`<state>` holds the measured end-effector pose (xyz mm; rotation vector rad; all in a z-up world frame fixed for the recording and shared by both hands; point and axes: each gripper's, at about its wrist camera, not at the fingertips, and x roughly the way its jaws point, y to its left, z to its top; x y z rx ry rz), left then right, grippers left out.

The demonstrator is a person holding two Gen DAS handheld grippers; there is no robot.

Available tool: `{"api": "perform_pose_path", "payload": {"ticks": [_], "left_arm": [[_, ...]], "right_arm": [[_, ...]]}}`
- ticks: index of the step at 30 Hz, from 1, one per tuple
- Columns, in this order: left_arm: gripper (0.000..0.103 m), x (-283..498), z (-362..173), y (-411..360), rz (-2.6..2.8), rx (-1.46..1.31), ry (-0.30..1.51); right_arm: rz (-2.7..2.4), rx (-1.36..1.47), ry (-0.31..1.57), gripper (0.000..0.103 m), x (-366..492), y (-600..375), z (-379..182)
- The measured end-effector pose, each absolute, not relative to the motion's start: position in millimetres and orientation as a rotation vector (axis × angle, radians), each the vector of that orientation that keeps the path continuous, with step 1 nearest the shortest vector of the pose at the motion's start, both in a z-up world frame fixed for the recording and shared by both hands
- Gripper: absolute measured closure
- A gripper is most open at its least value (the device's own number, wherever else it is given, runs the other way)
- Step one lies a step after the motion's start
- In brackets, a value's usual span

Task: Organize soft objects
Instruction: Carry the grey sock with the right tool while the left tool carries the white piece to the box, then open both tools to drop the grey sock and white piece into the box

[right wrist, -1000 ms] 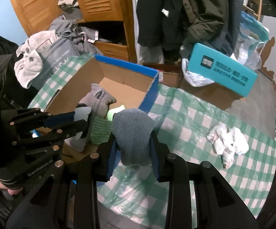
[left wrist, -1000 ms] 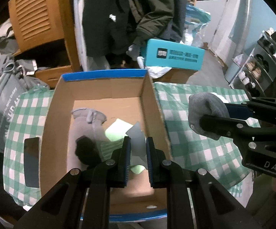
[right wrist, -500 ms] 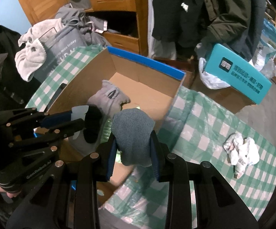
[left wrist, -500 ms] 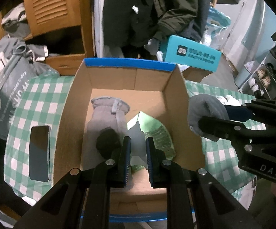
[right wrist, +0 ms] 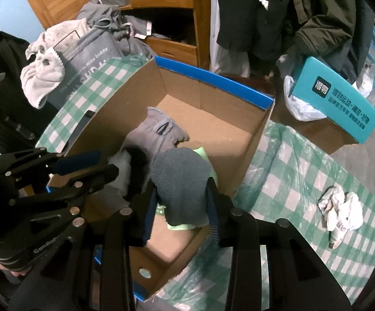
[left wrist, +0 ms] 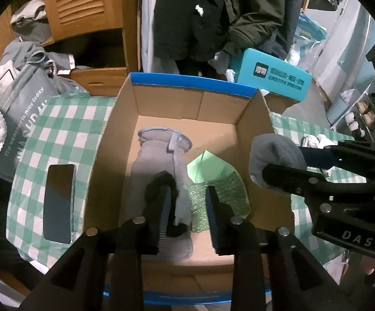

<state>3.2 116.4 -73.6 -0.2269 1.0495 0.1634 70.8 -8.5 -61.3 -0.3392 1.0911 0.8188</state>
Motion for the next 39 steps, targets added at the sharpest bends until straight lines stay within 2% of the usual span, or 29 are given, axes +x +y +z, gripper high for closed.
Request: {"api": "perform_pose_path", "payload": {"ticks": [1, 4, 7, 33, 39], "left_arm": [[0.065, 3, -73, 117, 0.168, -0.227, 1.047], [0.062, 3, -72, 119, 0.176, -0.228, 1.038], [0.057, 3, -71, 118, 0.179, -0.229, 1.038], [0.055, 13, -68, 73, 0.114, -0.155, 1.061], [0.051, 18, -68, 54, 0.096, -0.115, 1.066]], "right_arm": [[0.818, -0.335, 1.093, 0.062, 71, -8, -61], [0.813, -0.326, 1.094, 0.058, 74, -11, -61], [0.813, -0.309, 1.096, 0.048, 75, -14, -60], [0.723, -0.287, 1.058, 0.043, 83, -76, -54], [0.699, -0.275, 1.051, 0.042, 84, -95, -55]]}}
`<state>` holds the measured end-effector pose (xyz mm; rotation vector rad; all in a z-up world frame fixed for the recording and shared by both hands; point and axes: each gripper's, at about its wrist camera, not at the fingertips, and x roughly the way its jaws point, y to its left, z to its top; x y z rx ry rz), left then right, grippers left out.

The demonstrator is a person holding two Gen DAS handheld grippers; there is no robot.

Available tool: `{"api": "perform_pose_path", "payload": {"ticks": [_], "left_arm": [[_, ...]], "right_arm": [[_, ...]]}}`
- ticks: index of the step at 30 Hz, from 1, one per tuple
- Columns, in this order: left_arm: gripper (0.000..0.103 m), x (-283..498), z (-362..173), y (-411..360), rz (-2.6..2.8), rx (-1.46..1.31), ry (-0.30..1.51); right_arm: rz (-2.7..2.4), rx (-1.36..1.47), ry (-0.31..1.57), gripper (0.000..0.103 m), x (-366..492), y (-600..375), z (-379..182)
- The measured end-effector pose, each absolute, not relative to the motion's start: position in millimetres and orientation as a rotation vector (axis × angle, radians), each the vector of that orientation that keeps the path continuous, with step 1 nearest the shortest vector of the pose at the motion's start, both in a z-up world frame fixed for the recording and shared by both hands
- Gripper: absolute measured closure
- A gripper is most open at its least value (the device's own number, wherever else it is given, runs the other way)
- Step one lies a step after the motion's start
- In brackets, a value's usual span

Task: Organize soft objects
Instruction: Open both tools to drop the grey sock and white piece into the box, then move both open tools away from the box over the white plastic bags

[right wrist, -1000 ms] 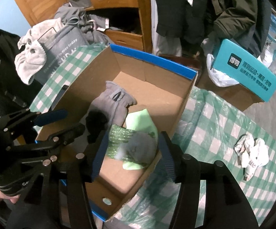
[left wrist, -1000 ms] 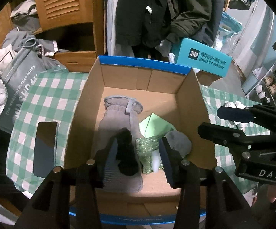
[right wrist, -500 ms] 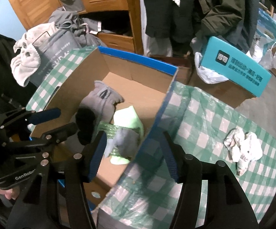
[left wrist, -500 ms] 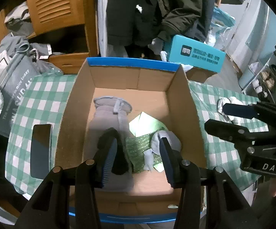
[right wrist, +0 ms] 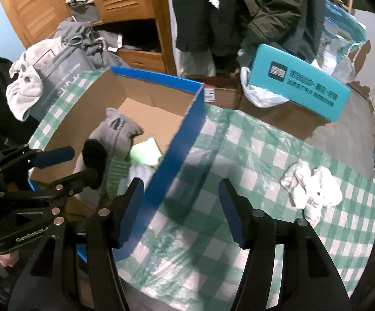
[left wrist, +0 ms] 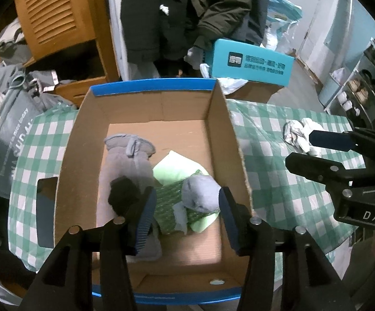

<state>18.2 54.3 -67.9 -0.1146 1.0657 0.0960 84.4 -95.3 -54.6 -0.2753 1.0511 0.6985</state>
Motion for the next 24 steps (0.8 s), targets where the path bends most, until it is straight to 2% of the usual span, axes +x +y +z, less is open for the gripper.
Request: {"api": "perform_pose_path", "payload": {"ticks": [11, 16, 24], "left_arm": [[0.05, 28, -68, 16, 0.056, -0.051, 1.079], [0.045, 32, -70, 0, 0.046, -0.018, 1.088], [0.045, 38, -71, -24, 0.02, 0.027, 1.103]], "right_arm": [[0.658, -0.23, 1.057, 0.042, 90, -136, -58], [0.642, -0.208, 1.056, 0.042, 91, -154, -58], [0.613, -0.172, 1.061, 0.038, 94, -183, -61]]}}
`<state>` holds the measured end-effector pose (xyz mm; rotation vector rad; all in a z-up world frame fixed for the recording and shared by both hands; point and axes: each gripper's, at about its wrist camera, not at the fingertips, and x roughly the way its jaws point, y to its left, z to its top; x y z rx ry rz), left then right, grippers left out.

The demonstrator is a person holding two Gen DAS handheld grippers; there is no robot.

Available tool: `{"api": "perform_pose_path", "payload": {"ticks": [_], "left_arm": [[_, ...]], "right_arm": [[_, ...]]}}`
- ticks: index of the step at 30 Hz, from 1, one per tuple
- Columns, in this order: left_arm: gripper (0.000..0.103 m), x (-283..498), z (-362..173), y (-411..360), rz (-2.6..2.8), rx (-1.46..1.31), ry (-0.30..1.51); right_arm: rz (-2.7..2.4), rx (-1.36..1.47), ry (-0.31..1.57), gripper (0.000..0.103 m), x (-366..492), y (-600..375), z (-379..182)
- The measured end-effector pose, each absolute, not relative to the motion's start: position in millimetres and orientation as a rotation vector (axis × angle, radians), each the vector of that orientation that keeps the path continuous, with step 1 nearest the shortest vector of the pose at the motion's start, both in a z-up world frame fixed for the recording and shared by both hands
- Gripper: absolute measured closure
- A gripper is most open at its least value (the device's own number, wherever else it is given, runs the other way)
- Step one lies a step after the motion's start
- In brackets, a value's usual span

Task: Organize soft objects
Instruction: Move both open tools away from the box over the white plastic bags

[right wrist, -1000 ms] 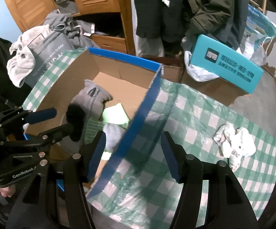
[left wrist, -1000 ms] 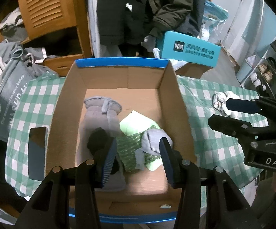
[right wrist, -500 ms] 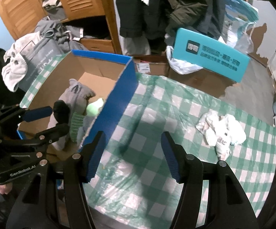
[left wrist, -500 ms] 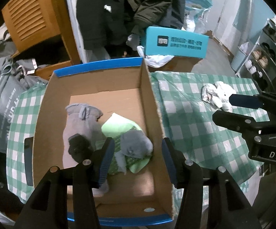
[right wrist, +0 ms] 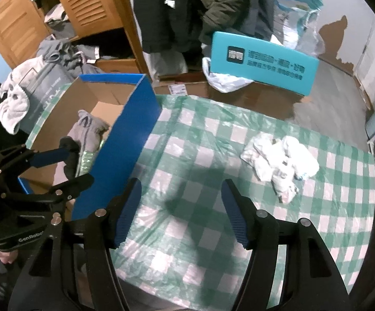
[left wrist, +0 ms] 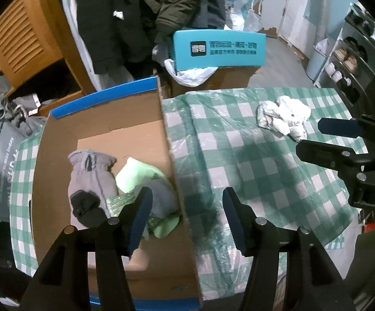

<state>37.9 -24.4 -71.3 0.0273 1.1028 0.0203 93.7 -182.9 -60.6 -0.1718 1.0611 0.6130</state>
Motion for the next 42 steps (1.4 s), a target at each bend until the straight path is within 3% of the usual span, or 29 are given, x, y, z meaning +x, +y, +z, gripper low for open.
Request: {"api": "perform_pose_path", "payload": {"ticks": [15, 26, 42], "left_arm": [[0.044, 50, -78, -72, -0.033, 0.102, 1.128], [0.035, 64, -86, -95, -0.06, 0.101, 1.152], [0.034, 138, -114, -115, -0.063, 0.03, 1.225]], "right_arm": [[0.523, -0.103, 1.08, 0.036, 102, -243, -71], [0.447, -0.1, 1.109, 0.034, 117, -276, -86], [0.451, -0.27, 1.151, 0.034, 186, -286, -99]]}}
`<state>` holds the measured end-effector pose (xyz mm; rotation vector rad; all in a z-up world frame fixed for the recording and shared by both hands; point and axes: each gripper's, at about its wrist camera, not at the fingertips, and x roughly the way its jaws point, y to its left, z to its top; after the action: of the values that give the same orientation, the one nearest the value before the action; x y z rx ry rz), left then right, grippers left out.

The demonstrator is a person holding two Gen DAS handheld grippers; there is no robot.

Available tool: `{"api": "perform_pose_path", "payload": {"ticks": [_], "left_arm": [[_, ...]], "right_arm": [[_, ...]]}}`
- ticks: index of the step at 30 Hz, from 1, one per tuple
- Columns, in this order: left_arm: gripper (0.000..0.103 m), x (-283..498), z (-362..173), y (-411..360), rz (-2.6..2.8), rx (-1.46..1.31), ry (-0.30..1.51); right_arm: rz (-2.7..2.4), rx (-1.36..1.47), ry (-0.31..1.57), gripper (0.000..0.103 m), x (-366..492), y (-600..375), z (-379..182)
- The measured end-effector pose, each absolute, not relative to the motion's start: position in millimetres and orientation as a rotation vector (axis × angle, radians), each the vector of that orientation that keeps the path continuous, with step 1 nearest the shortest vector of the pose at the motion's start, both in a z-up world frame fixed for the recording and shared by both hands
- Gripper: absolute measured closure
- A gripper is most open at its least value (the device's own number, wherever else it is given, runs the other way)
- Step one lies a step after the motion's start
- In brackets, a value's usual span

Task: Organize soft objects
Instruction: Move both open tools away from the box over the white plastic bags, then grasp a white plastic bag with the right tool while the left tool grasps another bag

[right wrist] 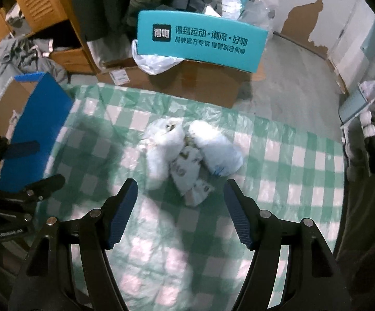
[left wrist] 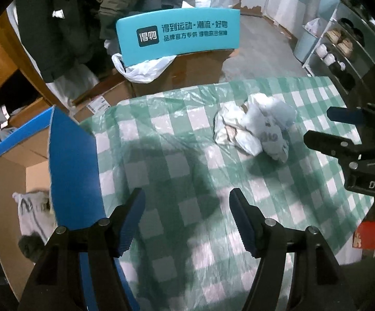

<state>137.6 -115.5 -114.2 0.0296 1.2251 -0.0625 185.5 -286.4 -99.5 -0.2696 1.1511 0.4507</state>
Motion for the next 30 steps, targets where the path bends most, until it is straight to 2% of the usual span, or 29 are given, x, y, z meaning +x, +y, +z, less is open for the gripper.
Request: {"api": "perform_pose_path", "payload": {"ticks": [14, 18, 30], "left_arm": [[0.034, 202, -152, -128, -0.063, -0.113, 1.287], [0.029, 213, -161, -131, -0.048, -0.158, 1.293], [0.029, 228, -184, -129, -0.019, -0.247, 1.335]], "right_arm": [[0.45, -0.351, 1.185, 0.034, 257, -287, -142], [0.458, -0.331, 1.206, 0.034, 265, -288, -152], [0.485, -0.264, 1.274, 0.035, 272, -297, -178]]}}
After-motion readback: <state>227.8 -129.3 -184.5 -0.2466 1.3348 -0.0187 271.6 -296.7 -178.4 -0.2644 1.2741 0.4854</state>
